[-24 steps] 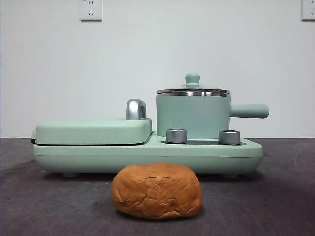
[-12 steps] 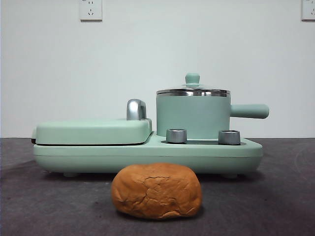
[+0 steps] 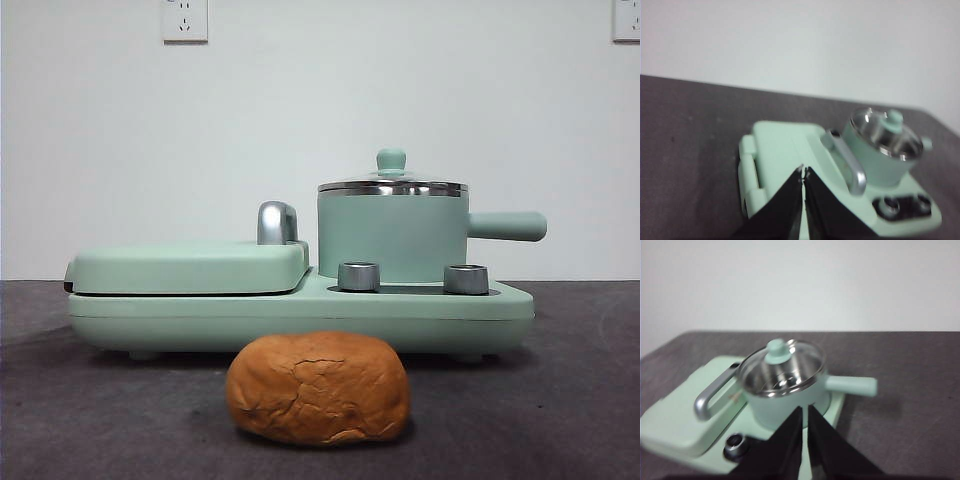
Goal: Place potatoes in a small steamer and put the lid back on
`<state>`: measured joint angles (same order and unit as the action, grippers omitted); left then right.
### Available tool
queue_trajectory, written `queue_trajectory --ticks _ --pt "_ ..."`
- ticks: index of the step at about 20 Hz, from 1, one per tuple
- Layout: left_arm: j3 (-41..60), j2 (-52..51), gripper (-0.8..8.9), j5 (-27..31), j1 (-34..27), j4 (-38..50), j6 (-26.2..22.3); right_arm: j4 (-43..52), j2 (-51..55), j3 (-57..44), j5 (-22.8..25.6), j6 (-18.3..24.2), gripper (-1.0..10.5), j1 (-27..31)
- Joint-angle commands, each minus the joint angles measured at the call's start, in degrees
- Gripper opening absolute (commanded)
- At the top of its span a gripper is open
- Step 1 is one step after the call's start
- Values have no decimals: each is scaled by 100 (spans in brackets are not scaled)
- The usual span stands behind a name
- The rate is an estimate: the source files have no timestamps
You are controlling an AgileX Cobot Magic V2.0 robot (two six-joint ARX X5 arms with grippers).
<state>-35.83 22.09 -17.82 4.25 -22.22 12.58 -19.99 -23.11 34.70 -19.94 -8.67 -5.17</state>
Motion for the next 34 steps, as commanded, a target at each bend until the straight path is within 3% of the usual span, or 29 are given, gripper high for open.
queue_trajectory --ticks 1,5,12,23,25,28,31,34 --pt "-332 415 9 -289 2 -190 -704 -125 -299 254 -240 422 15 0" --pt "-684 1051 9 -656 76 -417 -1202 -330 -730 487 -601 824 15 -13" --pt "-1045 1950 8 -1036 522 -428 -2179 -470 -1106 566 -599 1482 15 -295" --pt "-1241 2553 9 -942 1276 -542 -4844 -1060 -1353 566 11 3324 16 -778" --pt "-1241 2559 14 -839 1320 -538 -4977 -1099 -1351 566 55 3425 16 -811" --pt "-1241 2559 120 -828 1344 -531 -4955 -1099 -1349 566 48 3423 33 -813" --pt "-1241 2557 290 -828 1346 -529 -4889 -1097 -1349 566 46 3421 176 -815" --pt "-1241 2557 315 -828 1346 -525 -4734 -1097 -1346 566 50 3421 224 -815"
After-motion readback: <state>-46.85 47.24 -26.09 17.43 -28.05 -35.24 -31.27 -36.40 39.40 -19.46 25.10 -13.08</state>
